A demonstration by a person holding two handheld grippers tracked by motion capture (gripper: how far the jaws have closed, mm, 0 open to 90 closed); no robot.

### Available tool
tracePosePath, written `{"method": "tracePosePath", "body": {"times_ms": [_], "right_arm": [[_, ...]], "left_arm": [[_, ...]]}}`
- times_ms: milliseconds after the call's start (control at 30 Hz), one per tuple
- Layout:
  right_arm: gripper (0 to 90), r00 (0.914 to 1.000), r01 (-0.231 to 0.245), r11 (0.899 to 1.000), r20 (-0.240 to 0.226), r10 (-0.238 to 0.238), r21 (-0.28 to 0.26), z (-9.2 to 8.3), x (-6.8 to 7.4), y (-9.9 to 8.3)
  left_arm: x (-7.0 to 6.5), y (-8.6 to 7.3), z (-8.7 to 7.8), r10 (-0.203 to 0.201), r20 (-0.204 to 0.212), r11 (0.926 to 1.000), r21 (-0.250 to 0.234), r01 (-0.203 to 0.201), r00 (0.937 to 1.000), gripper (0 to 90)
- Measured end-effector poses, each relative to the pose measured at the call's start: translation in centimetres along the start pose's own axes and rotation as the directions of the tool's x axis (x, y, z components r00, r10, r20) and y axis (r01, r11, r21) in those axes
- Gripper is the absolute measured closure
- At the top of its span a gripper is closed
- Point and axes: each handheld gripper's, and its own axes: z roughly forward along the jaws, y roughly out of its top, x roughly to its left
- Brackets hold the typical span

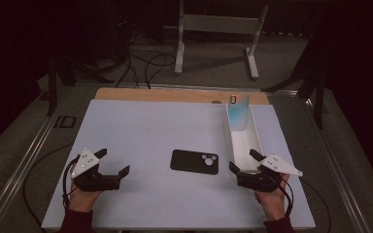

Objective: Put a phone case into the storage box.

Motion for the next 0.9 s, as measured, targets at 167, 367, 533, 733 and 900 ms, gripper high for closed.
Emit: {"method": "tracePosePath", "body": {"times_ms": [167, 367, 533, 733, 900], "right_arm": [[8.6, 1.0, -0.009, 1.0, -0.002, 0.009, -0.004, -0.2, -0.1, 0.0], [8.6, 0.9999, -0.017, 1.0, 0.003, 0.017, -0.014, -0.5, -0.3, 0.0], [8.7, 0.9998, -0.017, 1.0, 0.005, 0.017, -0.021, -0.6, -0.4, 0.0], [8.6, 0.9998, -0.019, 1.0, 0.006, 0.019, -0.022, -0.6, -0.5, 0.0], [8.6, 0.9997, -0.023, 0.999, 0.007, 0.023, -0.025, -0.7, -0.5, 0.1]], "left_arm": [[-0.2, 0.4, 0.4, 0.013, 0.008, 0.9999, 0.01, -0.013, 0.9999, 0.0], [-0.7, 1.3, 1.5, 0.034, 0.028, 0.9992, 0.018, -0.035, 0.999, 0.0], [-1.1, 2.2, 2.8, 0.056, 0.05, 0.9977, 0.036, -0.058, 0.9972, 0.0], [-1.8, 3.4, 5.0, 0.081, 0.085, 0.994, 0.067, -0.087, 0.9931, 0.0], [-2.6, 4.3, 7.2, 0.094, 0.113, 0.9903, 0.092, -0.104, 0.9892, 0.0]]}}
